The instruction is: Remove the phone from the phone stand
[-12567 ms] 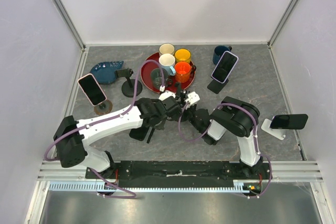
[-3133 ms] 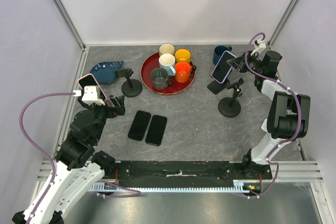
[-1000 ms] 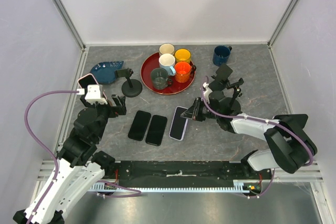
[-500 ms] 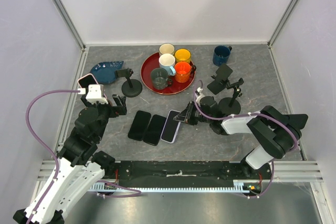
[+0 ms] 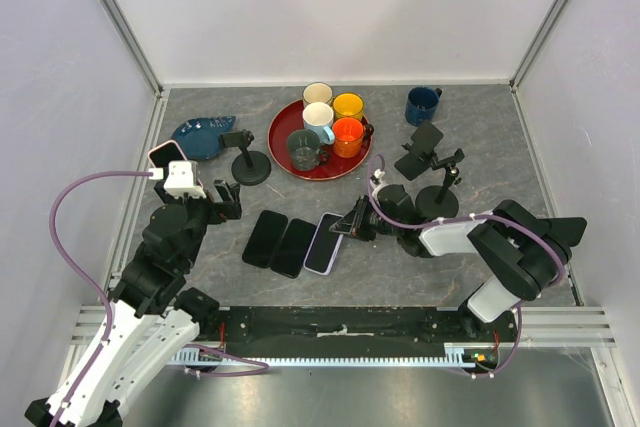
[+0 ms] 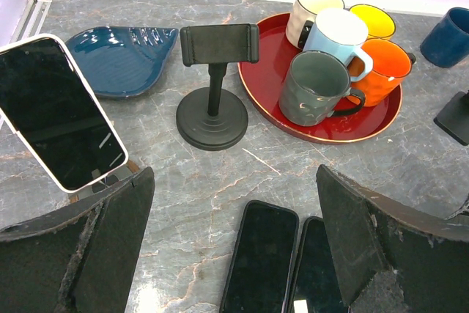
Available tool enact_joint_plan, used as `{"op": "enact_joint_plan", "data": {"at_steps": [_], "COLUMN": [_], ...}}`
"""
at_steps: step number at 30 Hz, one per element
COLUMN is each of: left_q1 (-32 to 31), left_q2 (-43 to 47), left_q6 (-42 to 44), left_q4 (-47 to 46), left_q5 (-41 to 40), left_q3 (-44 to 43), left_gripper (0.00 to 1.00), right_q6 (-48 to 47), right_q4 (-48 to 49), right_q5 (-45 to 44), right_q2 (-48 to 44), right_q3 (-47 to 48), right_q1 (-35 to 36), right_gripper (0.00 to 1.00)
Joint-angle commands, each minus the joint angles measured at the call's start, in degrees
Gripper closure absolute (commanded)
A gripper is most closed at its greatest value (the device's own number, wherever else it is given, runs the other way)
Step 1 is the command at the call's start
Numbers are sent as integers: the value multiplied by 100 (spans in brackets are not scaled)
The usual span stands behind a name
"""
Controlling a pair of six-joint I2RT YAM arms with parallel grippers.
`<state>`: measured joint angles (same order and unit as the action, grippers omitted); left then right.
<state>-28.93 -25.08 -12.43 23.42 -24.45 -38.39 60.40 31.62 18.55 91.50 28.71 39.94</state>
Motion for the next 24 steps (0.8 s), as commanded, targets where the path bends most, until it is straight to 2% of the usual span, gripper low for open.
{"op": "enact_joint_plan", "data": {"at_steps": [1,15,19,20,24], "left_q1": [45,45,45,45,45], "left_q2": [3,12,12,12,21], "left_q6": [-41,-41,-41,-41,-41], "left_q4": [-241,-224,-224,-224,-215], "left_q5": [-60,-78,-78,-78,-95], "left_q3": [7,7,-2,7,-10], "left_gripper": [3,3,3,3,3], "right_q6": [-389,-591,-722,-775,-1012], "right_q4": [-868,-1131,-1324,-1403,-1790], "right_q5": [-70,114,132,123,0], "right_q2": [-36,122,157,183,271], "right_q3": [3,-120,20,73,424], "right_q1": [128,321,426,479,672], "right_gripper": [84,60,43,36,24]}}
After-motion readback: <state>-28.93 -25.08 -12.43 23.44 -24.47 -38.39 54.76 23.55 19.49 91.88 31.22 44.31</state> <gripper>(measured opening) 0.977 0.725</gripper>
